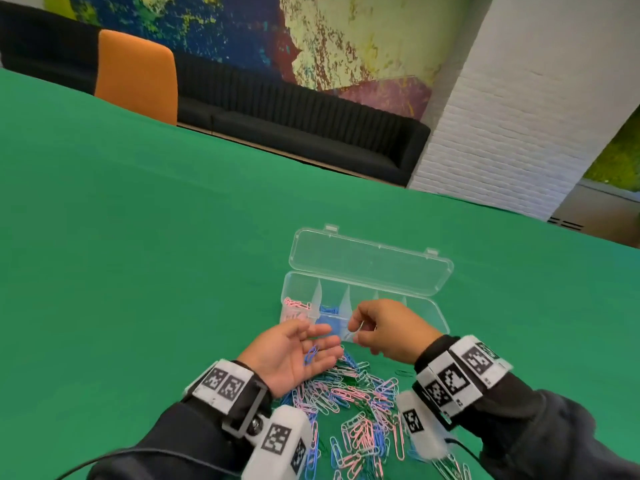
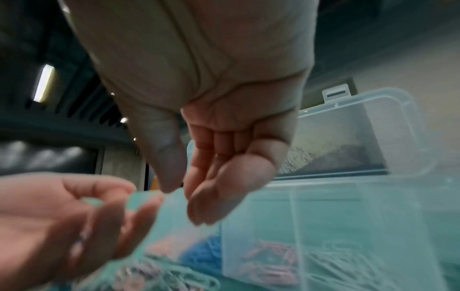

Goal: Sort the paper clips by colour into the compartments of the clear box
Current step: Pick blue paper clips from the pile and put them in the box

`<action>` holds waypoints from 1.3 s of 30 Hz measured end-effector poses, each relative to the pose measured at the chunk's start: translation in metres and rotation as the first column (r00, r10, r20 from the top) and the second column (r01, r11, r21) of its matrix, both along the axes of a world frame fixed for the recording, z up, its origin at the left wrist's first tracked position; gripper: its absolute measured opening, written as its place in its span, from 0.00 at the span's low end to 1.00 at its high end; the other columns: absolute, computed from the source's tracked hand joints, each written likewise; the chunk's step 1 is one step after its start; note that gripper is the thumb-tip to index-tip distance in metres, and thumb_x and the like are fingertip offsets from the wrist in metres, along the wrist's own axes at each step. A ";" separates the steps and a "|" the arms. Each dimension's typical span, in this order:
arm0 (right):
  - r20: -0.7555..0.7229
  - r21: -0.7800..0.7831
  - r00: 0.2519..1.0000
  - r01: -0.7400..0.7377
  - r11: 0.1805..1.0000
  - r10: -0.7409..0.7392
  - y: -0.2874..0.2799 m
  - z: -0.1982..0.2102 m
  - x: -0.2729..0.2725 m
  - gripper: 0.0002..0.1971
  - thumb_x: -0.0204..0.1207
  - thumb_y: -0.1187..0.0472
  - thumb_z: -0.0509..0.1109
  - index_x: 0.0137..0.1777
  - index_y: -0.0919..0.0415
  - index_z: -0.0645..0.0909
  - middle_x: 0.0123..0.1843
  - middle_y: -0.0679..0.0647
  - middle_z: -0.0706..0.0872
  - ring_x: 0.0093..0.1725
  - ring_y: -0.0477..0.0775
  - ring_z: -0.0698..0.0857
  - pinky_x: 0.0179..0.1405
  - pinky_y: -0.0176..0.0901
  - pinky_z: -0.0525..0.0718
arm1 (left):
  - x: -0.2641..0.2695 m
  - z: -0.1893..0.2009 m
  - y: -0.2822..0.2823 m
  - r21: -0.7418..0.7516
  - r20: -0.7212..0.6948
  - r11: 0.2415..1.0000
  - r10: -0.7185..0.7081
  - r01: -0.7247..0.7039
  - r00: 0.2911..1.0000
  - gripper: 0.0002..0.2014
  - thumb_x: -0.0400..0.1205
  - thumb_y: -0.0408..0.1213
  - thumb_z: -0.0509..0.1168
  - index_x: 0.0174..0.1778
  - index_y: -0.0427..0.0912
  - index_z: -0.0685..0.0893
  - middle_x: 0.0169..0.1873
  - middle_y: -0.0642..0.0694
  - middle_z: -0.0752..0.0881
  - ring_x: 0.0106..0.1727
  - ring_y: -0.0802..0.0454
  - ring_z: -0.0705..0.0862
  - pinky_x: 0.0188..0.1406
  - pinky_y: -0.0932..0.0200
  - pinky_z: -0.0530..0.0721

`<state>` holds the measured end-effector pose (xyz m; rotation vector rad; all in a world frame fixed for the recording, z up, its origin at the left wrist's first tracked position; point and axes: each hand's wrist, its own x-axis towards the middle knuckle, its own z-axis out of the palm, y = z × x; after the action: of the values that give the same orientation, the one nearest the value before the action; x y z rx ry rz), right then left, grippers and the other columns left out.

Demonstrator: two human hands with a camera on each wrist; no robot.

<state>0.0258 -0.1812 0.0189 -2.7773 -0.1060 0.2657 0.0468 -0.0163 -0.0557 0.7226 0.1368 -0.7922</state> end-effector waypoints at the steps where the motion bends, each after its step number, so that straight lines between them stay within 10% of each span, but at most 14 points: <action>1: -0.026 -0.139 1.000 -0.017 0.990 0.014 0.001 -0.001 0.000 0.05 0.77 0.64 0.67 0.44 0.52 0.76 0.39 0.48 0.83 0.34 0.47 0.78 0.30 0.32 0.74 | 0.001 0.001 0.000 -0.030 -0.023 0.999 0.014 -0.014 1.000 0.16 0.86 0.35 0.51 0.46 0.28 0.80 0.36 0.32 0.87 0.29 0.42 0.88 0.25 0.57 0.88; 9: -0.166 -0.340 0.984 0.007 0.940 -0.067 0.007 -0.042 0.012 0.13 0.81 0.58 0.63 0.58 0.66 0.80 0.57 0.59 0.85 0.56 0.57 0.83 0.53 0.43 0.78 | 0.006 0.000 0.006 -0.011 -0.008 0.996 0.090 -0.090 0.996 0.11 0.84 0.34 0.54 0.45 0.35 0.81 0.29 0.41 0.85 0.21 0.52 0.82 0.17 0.68 0.80; 14: -0.223 -0.340 0.970 0.018 0.940 -0.099 0.007 -0.052 0.020 0.16 0.80 0.56 0.65 0.31 0.59 0.71 0.31 0.52 0.75 0.30 0.49 0.74 0.33 0.38 0.74 | 0.006 -0.002 0.005 0.020 0.013 0.995 0.099 -0.100 0.995 0.11 0.84 0.34 0.55 0.46 0.35 0.81 0.29 0.43 0.85 0.22 0.54 0.82 0.18 0.68 0.79; 34: -0.160 0.338 0.984 0.129 0.932 -0.078 0.000 0.007 0.008 0.10 0.78 0.55 0.69 0.38 0.57 0.75 0.24 0.50 0.75 0.18 0.45 0.67 0.16 0.34 0.66 | 0.006 -0.008 -0.002 -0.055 -0.062 0.998 0.039 -0.042 0.997 0.17 0.85 0.39 0.51 0.45 0.31 0.81 0.43 0.31 0.86 0.43 0.37 0.87 0.41 0.47 0.87; 39: -0.173 -0.111 0.984 0.022 0.994 -0.042 0.003 -0.009 0.010 0.03 0.78 0.59 0.67 0.43 0.57 0.78 0.35 0.50 0.81 0.26 0.41 0.73 0.25 0.29 0.72 | 0.008 -0.006 0.000 -0.156 -0.145 0.978 0.115 -0.138 0.983 0.18 0.86 0.37 0.50 0.45 0.27 0.79 0.37 0.30 0.87 0.34 0.37 0.89 0.30 0.49 0.88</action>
<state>0.0360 -0.1779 0.0095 -2.8451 -0.0030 0.5207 0.0553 -0.0159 -0.0621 0.4975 0.2343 -0.7206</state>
